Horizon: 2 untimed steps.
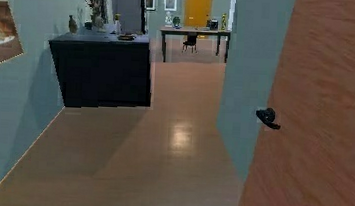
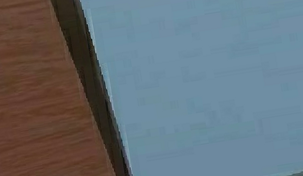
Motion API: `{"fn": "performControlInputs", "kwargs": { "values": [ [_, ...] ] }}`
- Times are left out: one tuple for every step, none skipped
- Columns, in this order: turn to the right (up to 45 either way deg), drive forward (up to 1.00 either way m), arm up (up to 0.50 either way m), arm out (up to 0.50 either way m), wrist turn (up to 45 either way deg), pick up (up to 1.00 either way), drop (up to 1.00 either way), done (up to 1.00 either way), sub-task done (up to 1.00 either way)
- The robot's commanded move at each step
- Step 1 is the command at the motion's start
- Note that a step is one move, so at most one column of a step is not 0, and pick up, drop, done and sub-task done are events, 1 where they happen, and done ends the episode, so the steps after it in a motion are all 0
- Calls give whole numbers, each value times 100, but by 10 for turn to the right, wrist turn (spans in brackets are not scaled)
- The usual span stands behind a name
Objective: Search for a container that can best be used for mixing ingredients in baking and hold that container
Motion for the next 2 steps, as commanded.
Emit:
{"fn": "performControlInputs", "kwargs": {
  "values": [
    [0,100,0,0,0,0,0,0,0],
    [0,100,0,0,0,0,0,0,0]
  ]
}}
